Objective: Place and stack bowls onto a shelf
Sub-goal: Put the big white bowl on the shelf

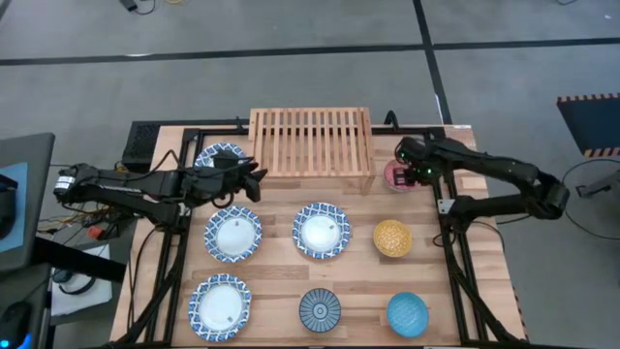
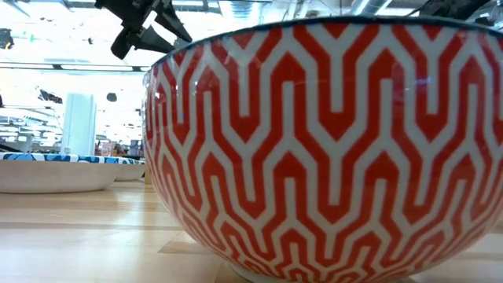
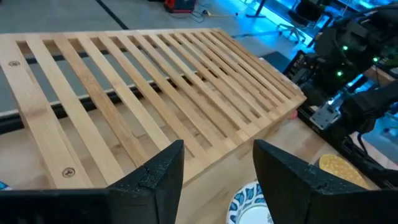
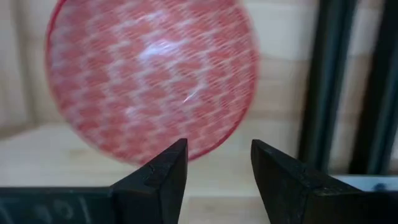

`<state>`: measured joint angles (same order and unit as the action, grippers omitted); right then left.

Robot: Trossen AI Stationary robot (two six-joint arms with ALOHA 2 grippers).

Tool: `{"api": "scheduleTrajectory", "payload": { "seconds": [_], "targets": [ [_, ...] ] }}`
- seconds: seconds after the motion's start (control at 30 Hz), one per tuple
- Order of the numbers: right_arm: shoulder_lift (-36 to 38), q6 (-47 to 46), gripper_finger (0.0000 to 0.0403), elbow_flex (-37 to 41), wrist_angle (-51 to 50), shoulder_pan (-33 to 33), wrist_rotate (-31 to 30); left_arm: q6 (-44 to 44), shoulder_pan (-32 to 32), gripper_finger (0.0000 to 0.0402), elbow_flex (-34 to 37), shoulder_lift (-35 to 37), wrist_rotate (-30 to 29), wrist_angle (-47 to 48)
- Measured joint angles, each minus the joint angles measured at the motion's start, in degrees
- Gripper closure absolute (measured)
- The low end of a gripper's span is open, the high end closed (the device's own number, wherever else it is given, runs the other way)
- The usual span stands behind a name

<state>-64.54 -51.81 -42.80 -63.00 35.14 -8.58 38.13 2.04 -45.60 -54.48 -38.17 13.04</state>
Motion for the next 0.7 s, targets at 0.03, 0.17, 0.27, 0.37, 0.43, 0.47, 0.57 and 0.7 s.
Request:
{"api": "scheduleTrajectory", "payload": {
  "seconds": [0.03,0.17,0.27,0.37,0.43,0.47,0.57,0.7],
  "targets": [
    [0.08,-0.99,0.0206,0.00,0.23,-1.33,-0.02,0.00,0.00,0.0227,0.00,0.00,0.24,-0.02],
    [0.10,-4.40,0.0214,-0.03,0.47,-5.84,-0.13,0.37,0.00,0.0228,0.00,0.00,0.61,1.31],
    [0.10,-5.35,0.0215,-0.03,0.45,-8.27,-0.19,6.38,0.20,0.0228,0.00,-0.03,3.46,8.93],
    [0.11,-6.39,0.0215,-0.03,0.42,-10.05,-0.30,16.68,1.85,0.0228,0.02,-1.38,7.77,21.74],
    [0.50,-6.92,0.0215,-0.03,0.50,-11.00,-0.32,22.29,3.37,0.0228,0.07,-2.37,9.46,29.64],
    [0.66,-6.95,0.0215,-0.04,0.73,-11.41,-0.32,24.69,3.84,0.0228,0.07,-2.67,10.15,32.50],
    [1.07,-6.86,0.0215,-0.24,2.29,-12.34,0.88,29.09,4.14,0.0228,0.07,-3.65,13.44,39.56],
    [1.96,-5.31,0.0215,-3.81,2.21,-13.16,1.30,32.19,3.08,0.0228,0.17,-4.38,18.70,46.04]
  ]
}}
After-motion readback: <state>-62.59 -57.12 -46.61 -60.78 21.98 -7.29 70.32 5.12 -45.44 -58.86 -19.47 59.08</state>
